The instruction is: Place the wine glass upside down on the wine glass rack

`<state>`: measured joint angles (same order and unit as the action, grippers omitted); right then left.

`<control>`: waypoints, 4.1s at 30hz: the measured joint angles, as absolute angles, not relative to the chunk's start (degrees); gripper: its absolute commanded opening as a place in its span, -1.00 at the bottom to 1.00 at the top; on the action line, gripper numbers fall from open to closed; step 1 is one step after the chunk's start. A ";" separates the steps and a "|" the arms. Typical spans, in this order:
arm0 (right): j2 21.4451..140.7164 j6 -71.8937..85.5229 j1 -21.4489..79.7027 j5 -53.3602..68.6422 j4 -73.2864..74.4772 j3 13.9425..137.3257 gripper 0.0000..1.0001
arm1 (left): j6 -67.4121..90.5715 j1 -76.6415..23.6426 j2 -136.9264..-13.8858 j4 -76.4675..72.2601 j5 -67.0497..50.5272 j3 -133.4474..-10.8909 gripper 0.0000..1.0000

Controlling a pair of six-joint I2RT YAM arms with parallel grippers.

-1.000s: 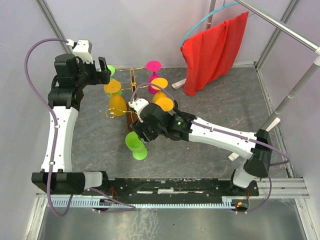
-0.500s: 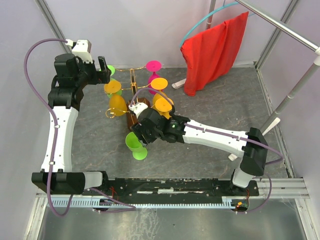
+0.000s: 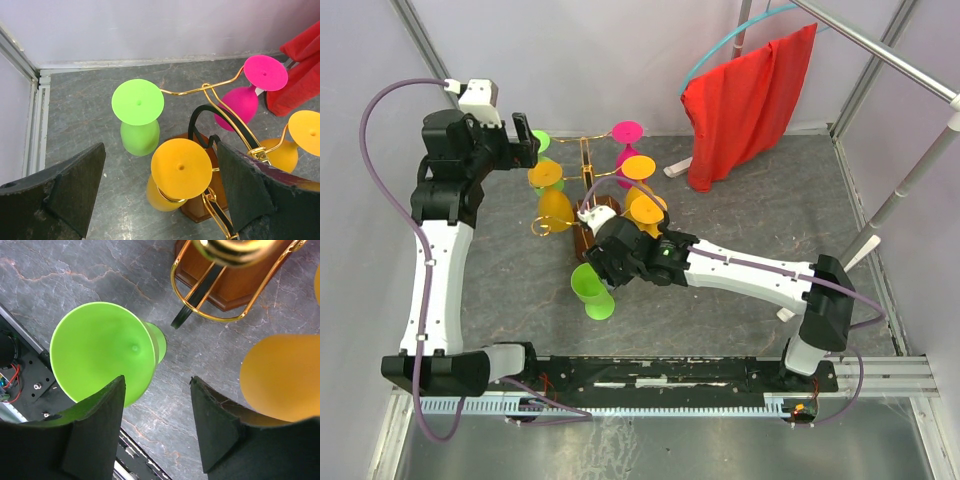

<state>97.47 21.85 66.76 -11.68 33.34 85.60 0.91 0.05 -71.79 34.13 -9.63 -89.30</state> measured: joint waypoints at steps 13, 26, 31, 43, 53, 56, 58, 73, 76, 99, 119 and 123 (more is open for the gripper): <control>100.33 22.72 66.76 -8.97 32.21 85.58 -0.72 | 0.93 0.05 -70.30 34.13 -9.65 -88.82 0.97; 87.42 18.50 66.76 -10.07 41.47 88.66 -0.99 | 1.87 0.05 -70.19 34.13 -10.96 -88.84 0.96; 74.83 13.65 66.76 -11.40 40.12 93.45 -0.99 | 3.18 0.05 -69.84 34.11 -12.21 -88.99 0.97; 65.69 -13.19 66.70 -27.38 11.46 86.54 -0.99 | 17.91 0.05 -69.25 29.56 -12.19 -89.62 0.96; 77.47 -26.20 63.81 -26.46 -6.33 78.59 -0.99 | 36.05 0.05 -69.25 25.10 -11.33 -90.50 0.94; 78.06 -26.76 62.76 -25.45 -9.50 78.78 -0.99 | 36.71 0.21 -69.25 22.65 -14.50 -90.21 0.94; 78.13 -26.20 62.19 -24.56 -9.89 79.79 -0.99 | 36.12 0.25 -69.14 20.29 -17.58 -89.36 0.93; 77.71 -15.33 58.35 -17.28 -7.29 89.89 -0.99 | 26.61 0.25 -68.73 9.78 -42.30 -84.73 0.26; 77.71 -13.80 57.80 -16.27 -6.83 89.84 -0.99 | 26.26 0.25 -68.18 7.33 -45.60 -83.48 0.05; 77.52 -8.64 56.93 -12.49 -7.25 89.19 -0.80 | 25.45 0.84 -67.66 3.49 -48.38 -78.78 -0.95; 68.40 -12.51 56.88 -15.94 21.78 89.95 0.55 | 14.28 0.51 -69.63 4.99 -46.09 -86.41 -0.95; 67.55 -12.93 56.88 -17.34 30.98 97.43 0.57 | 9.56 0.51 -69.97 6.09 -46.83 -87.79 -0.95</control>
